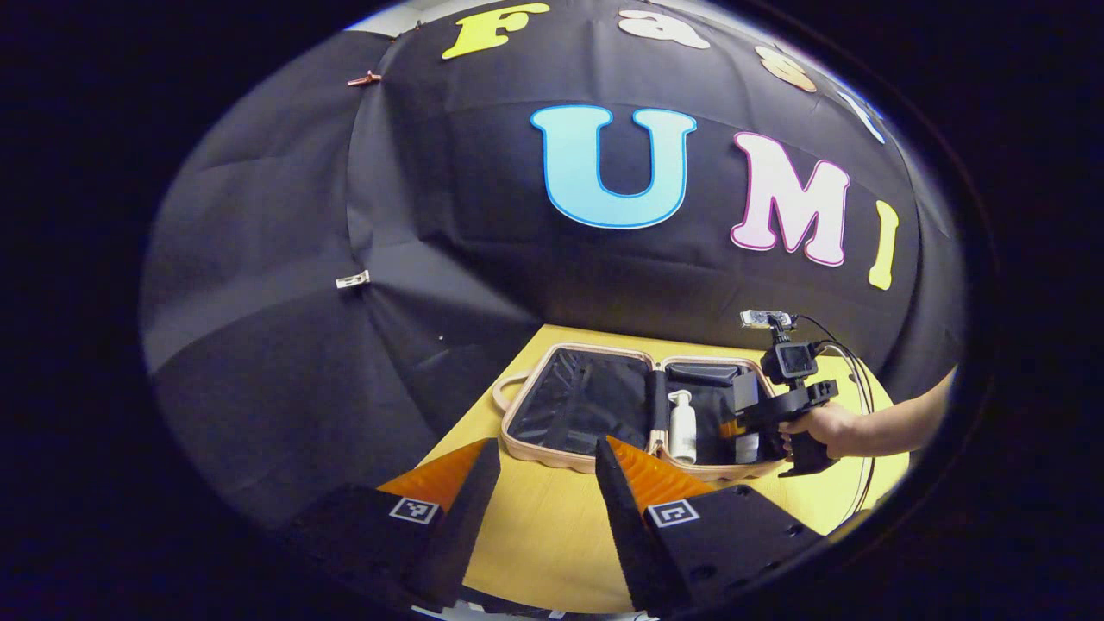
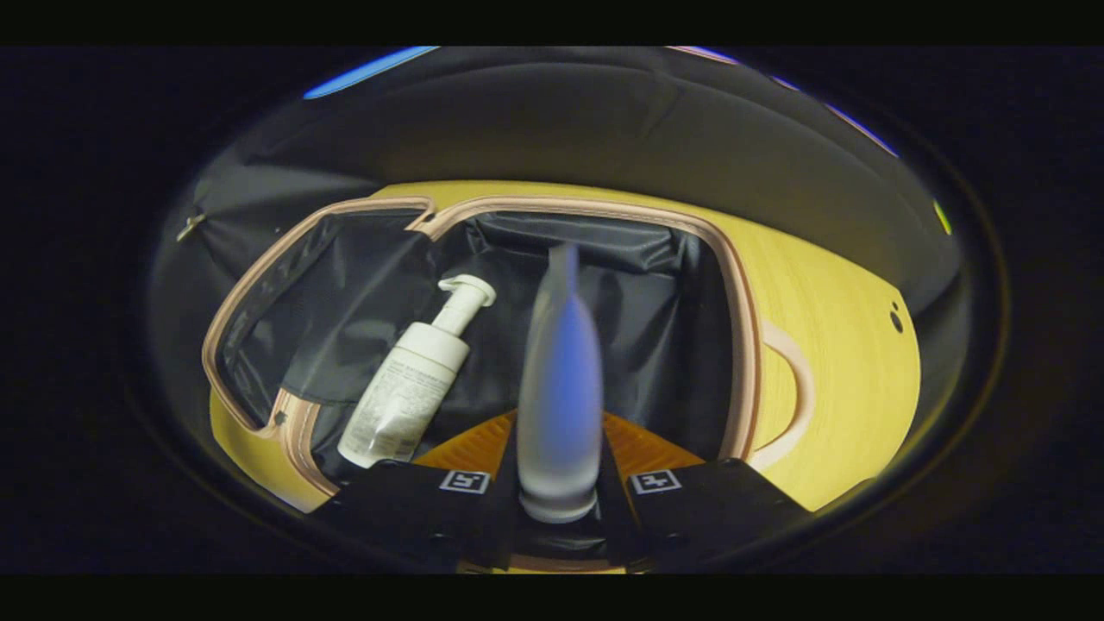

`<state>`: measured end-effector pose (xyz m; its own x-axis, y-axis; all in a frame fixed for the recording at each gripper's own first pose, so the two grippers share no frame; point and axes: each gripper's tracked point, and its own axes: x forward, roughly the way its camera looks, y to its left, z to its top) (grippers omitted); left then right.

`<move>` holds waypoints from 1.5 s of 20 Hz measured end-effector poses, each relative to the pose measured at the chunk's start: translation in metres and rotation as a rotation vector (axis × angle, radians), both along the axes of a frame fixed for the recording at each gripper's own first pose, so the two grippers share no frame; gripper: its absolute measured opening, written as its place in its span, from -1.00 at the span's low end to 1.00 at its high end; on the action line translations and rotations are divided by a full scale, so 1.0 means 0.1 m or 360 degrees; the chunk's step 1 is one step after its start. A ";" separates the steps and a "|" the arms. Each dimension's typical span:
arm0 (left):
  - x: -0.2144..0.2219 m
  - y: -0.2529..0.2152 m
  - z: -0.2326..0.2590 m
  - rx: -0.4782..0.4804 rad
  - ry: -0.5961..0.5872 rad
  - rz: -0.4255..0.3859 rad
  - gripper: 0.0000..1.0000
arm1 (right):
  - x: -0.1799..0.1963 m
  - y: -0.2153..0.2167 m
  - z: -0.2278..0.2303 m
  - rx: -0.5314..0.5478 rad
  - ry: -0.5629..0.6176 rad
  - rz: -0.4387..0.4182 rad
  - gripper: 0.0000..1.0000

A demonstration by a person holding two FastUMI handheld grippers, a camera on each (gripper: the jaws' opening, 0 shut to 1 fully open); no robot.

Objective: First open the suitcase, pack the skin care products into it, and then close the suitcase.

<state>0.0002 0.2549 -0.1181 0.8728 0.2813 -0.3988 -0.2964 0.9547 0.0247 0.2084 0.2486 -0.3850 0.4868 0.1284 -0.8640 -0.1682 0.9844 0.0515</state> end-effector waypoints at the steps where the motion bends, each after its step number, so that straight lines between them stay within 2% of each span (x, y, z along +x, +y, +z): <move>1: 0.01 0.03 -0.01 -0.0003 -0.0007 0.0020 0.46 | 0.07 0.00 0.09 0.0009 -0.0056 -0.0006 -0.07; 2: 0.02 0.06 -0.03 -0.0006 -0.0013 0.0030 0.46 | 0.12 -0.01 0.18 0.0005 -0.0108 -0.0001 -0.12; 4: 0.12 0.13 -0.11 0.0003 -0.0001 0.0039 0.46 | 0.16 0.01 0.37 0.0026 -0.0188 0.0035 0.83; 5: 0.21 0.21 -0.15 0.0005 0.0006 0.0054 0.46 | 0.12 -0.01 0.49 0.0043 -0.0220 0.0056 0.83; 6: 0.32 0.32 -0.17 0.0018 -0.0007 0.0075 0.46 | 0.07 -0.04 0.66 0.0073 -0.0269 0.0097 1.00; 7: 0.53 0.53 -0.18 0.0076 -0.0052 0.0072 0.46 | 0.05 -0.11 0.85 0.0090 -0.0336 0.0128 0.96; 10: 0.96 0.88 -0.33 0.0155 -0.0029 0.0024 0.46 | 0.04 -0.36 1.31 0.0031 -0.0580 0.0240 0.96; 11: 1.12 1.00 -0.37 0.0172 -0.0020 0.0010 0.53 | 0.01 -0.48 1.46 -0.0016 -0.0654 0.0275 0.95; 12: 1.28 1.10 -0.42 0.0170 -0.0004 -0.0005 0.70 | -0.03 -0.58 1.58 -0.0034 -0.0707 0.0293 0.94; 16: 1.92 1.44 -0.78 -0.0043 0.0053 -0.0040 0.79 | -0.25 -0.86 1.93 0.0052 -0.0797 0.0202 0.95; 18: 2.16 1.52 -1.01 -0.0162 0.0123 -0.0108 0.87 | -0.32 -0.99 2.07 0.0082 -0.0857 0.0155 0.95; 19: 2.29 1.61 -1.19 -0.0163 0.0167 -0.0113 0.87 | -0.34 -1.07 2.15 0.0082 -0.0900 0.0140 0.95; 22: 2.52 1.84 -1.53 -0.0207 0.0297 -0.0072 0.88 | -0.47 -1.26 2.21 0.0018 -0.0977 0.0131 0.95; 26: 2.71 2.01 -1.83 -0.0259 0.0435 -0.0074 0.87 | -0.68 -1.48 2.08 0.0039 -0.0911 0.0055 0.94; 29: 2.74 2.06 -1.99 -0.0330 0.0571 -0.0138 0.87 | -0.77 -1.67 2.00 -0.0021 -0.0907 0.0032 0.94; 30: 2.77 2.04 -2.03 -0.0343 0.0581 -0.0172 0.77 | -0.80 -1.73 1.95 -0.0046 -0.0901 0.0032 0.94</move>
